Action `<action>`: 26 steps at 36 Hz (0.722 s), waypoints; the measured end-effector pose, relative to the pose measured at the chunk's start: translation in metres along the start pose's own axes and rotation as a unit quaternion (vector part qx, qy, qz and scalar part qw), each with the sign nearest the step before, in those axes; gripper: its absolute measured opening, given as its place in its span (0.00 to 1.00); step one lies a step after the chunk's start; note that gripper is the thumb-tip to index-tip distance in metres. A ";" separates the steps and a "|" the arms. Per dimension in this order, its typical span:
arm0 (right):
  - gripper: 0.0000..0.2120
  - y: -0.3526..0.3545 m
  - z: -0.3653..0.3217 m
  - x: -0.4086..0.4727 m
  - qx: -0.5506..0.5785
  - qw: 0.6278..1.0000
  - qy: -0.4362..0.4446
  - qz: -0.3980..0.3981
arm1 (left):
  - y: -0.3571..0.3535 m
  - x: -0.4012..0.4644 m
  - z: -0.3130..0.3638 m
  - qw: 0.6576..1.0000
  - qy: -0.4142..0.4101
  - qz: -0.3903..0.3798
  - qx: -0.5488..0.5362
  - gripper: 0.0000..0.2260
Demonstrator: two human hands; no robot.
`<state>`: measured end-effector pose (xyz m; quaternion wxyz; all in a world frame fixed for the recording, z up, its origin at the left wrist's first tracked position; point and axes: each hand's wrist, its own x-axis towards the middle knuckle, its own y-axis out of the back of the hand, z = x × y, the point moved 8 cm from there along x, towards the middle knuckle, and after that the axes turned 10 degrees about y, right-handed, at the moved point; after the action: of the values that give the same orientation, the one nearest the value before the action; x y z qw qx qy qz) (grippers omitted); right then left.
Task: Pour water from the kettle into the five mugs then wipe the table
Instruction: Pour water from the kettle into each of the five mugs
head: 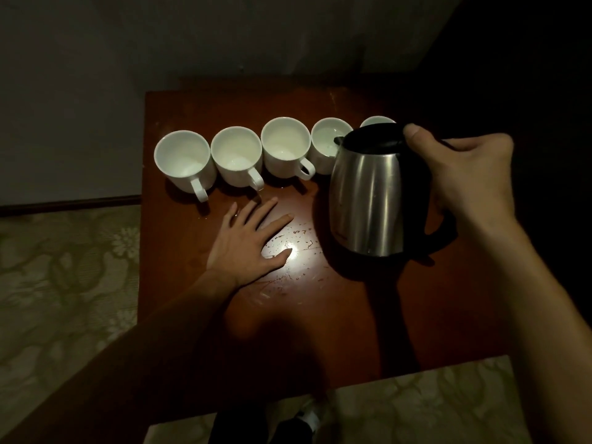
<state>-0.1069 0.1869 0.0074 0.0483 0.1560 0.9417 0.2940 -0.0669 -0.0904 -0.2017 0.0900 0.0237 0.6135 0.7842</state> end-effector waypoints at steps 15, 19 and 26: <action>0.18 -0.001 -0.001 0.000 -0.008 1.000 -0.003 -0.002 | -0.001 0.000 0.000 1.000 -0.002 0.000 0.003 0.31; 0.18 -0.001 -0.002 0.000 -0.019 1.000 -0.012 0.001 | -0.002 0.000 -0.001 1.000 -0.001 -0.002 0.008 0.31; 0.18 -0.001 0.000 0.000 -0.018 1.000 -0.011 0.001 | 0.000 0.000 0.000 1.000 -0.002 0.003 0.005 0.31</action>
<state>-0.1076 0.1857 0.0069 0.0609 0.1591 0.9357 0.3091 -0.0664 -0.0902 -0.2021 0.0888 0.0281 0.6171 0.7814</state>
